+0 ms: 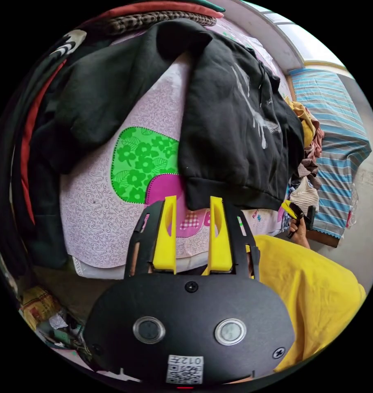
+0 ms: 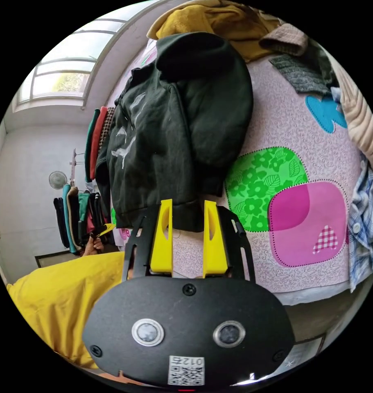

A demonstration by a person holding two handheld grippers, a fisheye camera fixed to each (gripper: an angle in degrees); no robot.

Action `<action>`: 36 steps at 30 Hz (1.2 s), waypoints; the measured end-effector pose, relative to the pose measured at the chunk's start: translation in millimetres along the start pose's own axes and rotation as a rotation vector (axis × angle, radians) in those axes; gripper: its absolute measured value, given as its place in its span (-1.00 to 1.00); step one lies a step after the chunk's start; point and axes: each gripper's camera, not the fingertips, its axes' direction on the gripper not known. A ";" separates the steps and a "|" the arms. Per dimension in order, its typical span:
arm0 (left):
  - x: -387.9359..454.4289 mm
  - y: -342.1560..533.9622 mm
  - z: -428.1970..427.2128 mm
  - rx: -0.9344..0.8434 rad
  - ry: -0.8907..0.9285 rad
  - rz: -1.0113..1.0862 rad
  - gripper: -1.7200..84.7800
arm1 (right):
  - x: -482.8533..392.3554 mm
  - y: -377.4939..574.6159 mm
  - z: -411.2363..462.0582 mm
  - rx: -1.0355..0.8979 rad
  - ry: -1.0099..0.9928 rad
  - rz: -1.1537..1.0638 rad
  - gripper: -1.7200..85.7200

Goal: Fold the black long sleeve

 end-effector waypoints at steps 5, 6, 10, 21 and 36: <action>-9.4 -13.2 24.0 -0.018 0.042 0.065 -0.73 | 33.2 12.5 18.4 -0.022 -0.039 -0.023 -0.76; -8.4 -17.4 29.9 -0.029 0.015 0.078 -0.75 | 40.3 15.2 20.3 -0.014 -0.034 -0.021 -0.77; -13.1 -30.8 40.4 -0.058 -0.095 0.052 -0.82 | 66.7 19.5 28.9 -0.023 -0.048 0.003 -0.86; -20.1 -14.6 -19.4 -0.053 0.091 0.124 -0.93 | 94.3 53.8 -17.1 -0.096 -0.234 -0.071 -0.93; -39.3 31.2 96.0 -0.353 -0.180 -0.017 -0.95 | 184.1 120.2 66.4 -0.178 -0.104 0.140 -0.91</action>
